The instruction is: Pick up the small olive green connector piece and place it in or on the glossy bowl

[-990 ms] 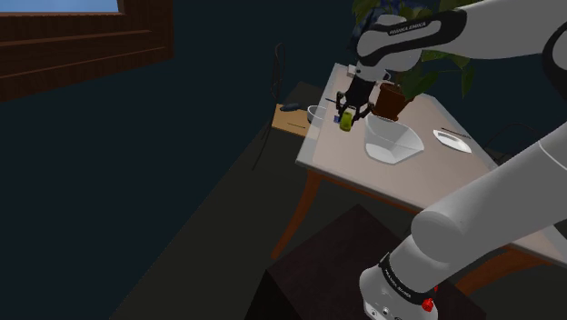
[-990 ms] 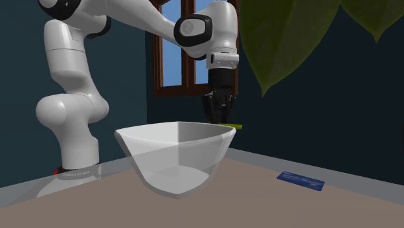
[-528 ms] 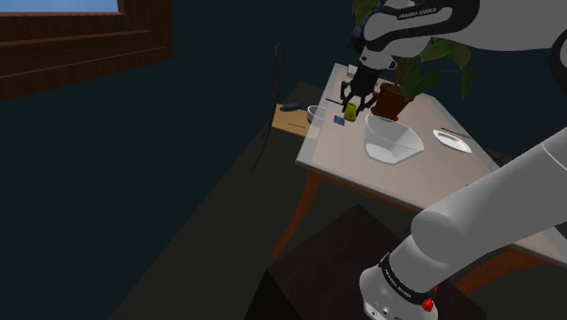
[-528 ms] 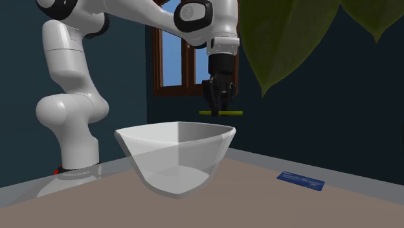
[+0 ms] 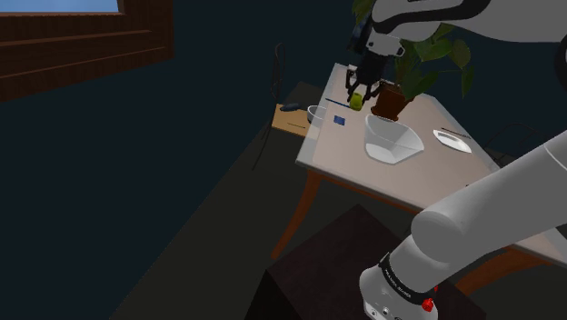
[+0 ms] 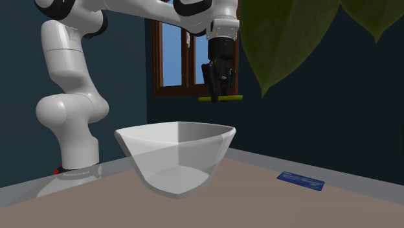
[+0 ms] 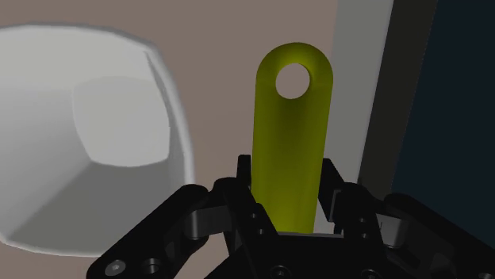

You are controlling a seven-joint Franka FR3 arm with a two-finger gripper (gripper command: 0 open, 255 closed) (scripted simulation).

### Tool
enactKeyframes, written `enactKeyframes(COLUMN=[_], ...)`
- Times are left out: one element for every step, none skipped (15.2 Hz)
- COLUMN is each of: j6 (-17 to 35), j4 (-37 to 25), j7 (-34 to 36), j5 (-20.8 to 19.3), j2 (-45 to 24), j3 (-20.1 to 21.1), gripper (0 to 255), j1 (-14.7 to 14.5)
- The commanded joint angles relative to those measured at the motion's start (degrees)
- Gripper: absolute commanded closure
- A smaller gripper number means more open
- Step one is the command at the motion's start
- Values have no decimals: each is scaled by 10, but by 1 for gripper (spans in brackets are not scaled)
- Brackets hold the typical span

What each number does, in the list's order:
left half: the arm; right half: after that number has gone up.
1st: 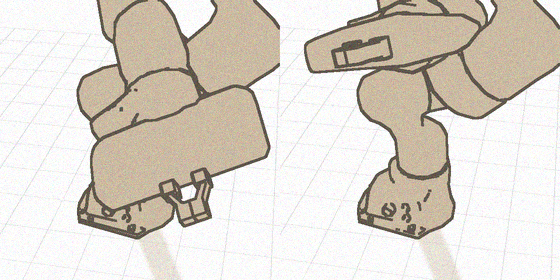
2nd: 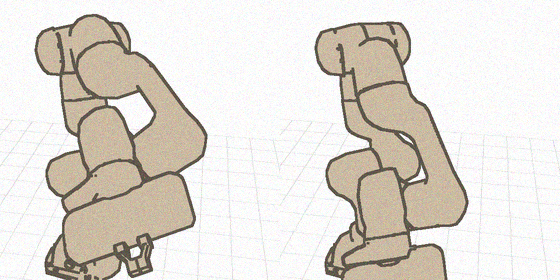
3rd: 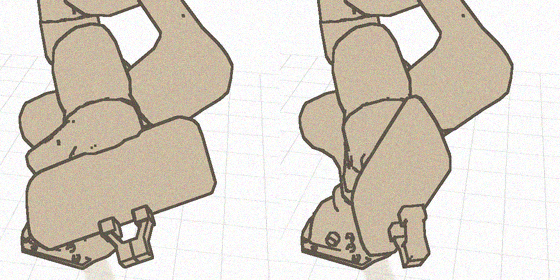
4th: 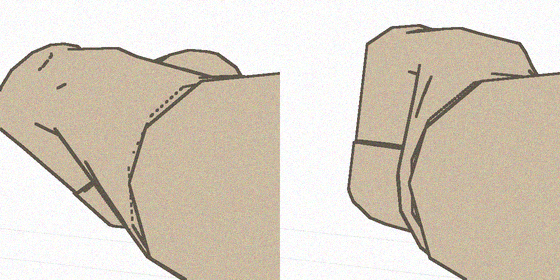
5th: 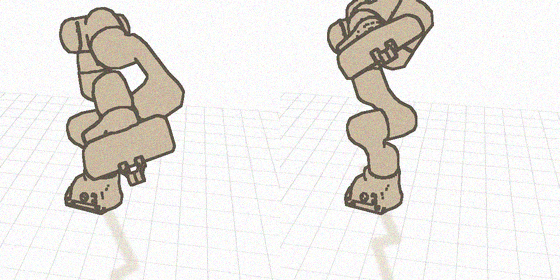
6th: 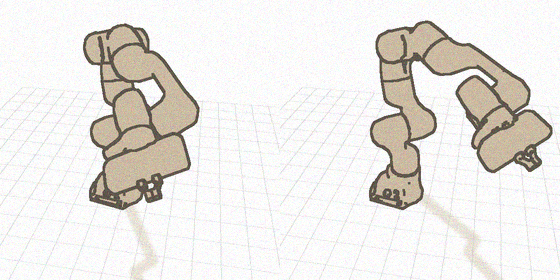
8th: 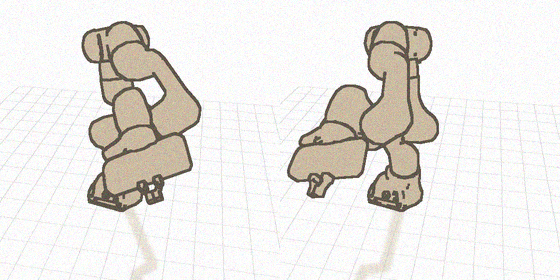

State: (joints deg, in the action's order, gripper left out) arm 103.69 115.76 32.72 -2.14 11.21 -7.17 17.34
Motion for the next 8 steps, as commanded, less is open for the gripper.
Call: enactKeyframes(j6=[-14,-18,-18,-18,-19,-19,-20,-20], j4=[-13,-17,-9,0,7,14,20,25], j7=[0,0,-11,-23,-35,-47,-59,-72], j5=[0,0,-3,-6,-9,-12,-16,-20], j2=[0,1,10,18,27,35,42,49], j3=[0,1,-7,-14,-22,-29,-37,-45], gripper=[255,255,255,255,255,255,255,255], j1=[0,0,5,11,16,22,28,33])
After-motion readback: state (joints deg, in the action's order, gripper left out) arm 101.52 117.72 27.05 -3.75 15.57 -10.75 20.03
